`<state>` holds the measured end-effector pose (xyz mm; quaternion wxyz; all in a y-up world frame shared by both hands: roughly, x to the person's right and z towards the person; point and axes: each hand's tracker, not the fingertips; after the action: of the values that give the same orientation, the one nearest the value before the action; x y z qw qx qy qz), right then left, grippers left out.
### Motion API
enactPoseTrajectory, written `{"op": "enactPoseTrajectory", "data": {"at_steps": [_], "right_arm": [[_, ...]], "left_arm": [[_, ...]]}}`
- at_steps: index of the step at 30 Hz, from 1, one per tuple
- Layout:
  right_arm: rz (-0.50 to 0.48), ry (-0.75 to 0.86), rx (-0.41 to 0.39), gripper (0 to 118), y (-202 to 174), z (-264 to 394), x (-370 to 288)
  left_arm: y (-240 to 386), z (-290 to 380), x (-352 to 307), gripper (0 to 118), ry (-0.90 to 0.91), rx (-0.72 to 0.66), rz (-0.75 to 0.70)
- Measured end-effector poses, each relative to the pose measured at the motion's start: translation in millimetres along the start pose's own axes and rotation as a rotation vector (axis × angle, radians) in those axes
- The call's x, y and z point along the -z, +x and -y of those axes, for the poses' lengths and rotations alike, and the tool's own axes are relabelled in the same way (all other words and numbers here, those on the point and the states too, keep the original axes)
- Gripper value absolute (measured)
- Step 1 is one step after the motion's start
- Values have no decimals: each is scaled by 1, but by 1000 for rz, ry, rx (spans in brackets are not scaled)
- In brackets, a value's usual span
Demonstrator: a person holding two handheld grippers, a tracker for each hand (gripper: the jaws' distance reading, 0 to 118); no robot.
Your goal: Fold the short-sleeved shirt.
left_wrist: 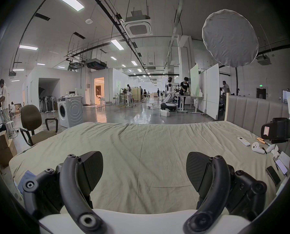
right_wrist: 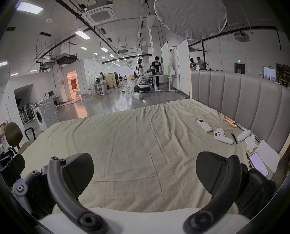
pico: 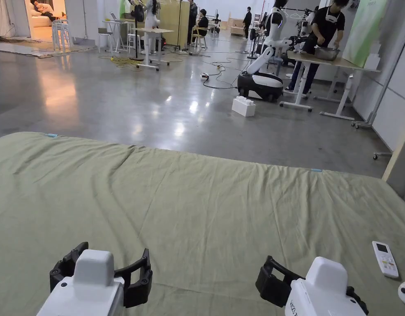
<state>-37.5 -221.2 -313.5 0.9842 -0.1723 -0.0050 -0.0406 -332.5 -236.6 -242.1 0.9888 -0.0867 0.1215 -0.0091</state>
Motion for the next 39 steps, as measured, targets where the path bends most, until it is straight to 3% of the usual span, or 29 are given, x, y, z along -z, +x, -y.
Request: {"op": "enactPoseTrajectory", "data": {"at_steps": [15,25,29,32,39], "right_arm": [[26,-20,-25,118,2,3,6],[-66,17,34,118,11,4,5],[-95,108,-38,118,12,5,1],[-63,145,-98,118,7,8,0],[-38,153,-85,118,6,8,8]], "left_arm": [[-2,6,5,101,-9,3,6],[-5,12,11,101,-1,-3,-6],[-6,11,11,101,0,-6,8],[-7,9,12,101,7,0,13],[-11,0,20,101,35,24,7]]}}
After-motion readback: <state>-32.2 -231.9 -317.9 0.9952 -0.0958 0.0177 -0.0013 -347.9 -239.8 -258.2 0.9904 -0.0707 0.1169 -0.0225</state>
